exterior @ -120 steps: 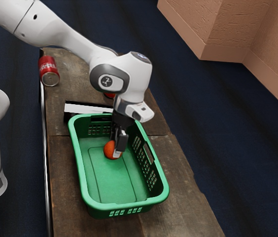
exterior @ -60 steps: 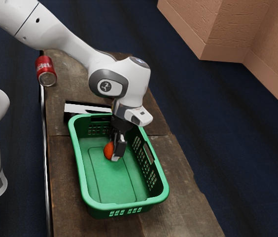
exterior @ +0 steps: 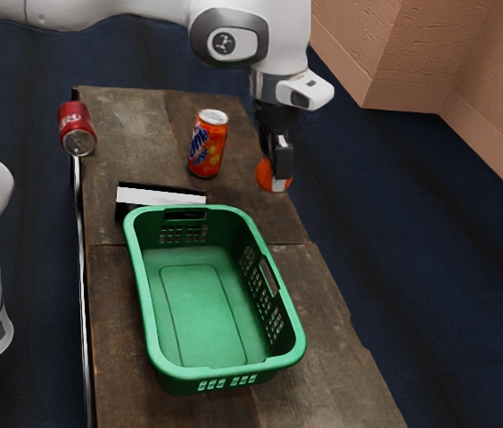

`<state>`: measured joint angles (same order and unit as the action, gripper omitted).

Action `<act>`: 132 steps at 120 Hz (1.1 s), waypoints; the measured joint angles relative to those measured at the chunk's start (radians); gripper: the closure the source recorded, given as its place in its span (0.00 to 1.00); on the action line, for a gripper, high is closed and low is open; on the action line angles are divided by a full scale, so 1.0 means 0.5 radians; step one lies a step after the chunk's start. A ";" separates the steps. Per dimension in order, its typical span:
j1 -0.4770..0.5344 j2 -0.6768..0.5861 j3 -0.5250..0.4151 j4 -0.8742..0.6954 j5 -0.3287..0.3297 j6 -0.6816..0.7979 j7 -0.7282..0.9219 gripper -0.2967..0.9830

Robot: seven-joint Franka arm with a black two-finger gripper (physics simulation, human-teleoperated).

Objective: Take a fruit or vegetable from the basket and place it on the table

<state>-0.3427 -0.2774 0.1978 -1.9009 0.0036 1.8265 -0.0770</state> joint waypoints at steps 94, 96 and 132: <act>1.647 0.102 -0.044 0.028 0.051 -0.775 0.822 0.40; 1.647 0.101 -0.044 0.027 0.047 -0.777 0.834 0.38; 0.923 -0.088 -0.031 0.191 -0.066 -0.720 0.959 0.25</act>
<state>0.1187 -0.3216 0.1823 -1.8053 -0.0294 1.4668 0.4025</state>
